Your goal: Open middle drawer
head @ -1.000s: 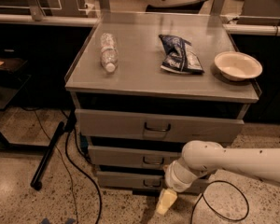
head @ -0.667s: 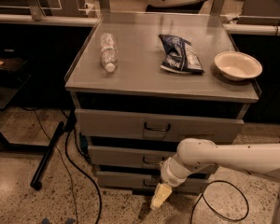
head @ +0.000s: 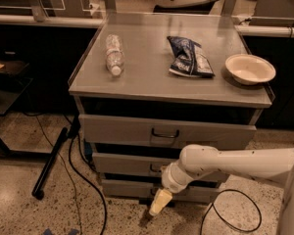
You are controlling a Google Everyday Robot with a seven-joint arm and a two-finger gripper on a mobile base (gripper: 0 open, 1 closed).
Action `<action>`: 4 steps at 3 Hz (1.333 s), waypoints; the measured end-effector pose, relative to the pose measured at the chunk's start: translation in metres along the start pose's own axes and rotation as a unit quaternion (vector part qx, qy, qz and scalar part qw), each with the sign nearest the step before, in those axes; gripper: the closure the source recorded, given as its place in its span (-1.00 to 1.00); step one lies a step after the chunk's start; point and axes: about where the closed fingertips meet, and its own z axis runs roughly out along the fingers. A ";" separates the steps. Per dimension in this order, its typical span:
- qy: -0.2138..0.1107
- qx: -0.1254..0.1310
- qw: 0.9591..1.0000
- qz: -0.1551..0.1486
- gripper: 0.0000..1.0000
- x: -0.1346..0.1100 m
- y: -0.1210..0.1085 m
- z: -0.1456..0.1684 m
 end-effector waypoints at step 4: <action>0.001 -0.030 0.999 0.016 -1.00 -0.003 -0.003 0.047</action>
Offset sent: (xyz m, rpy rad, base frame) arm 0.0278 0.0287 -0.0366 0.0326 0.0313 -0.0224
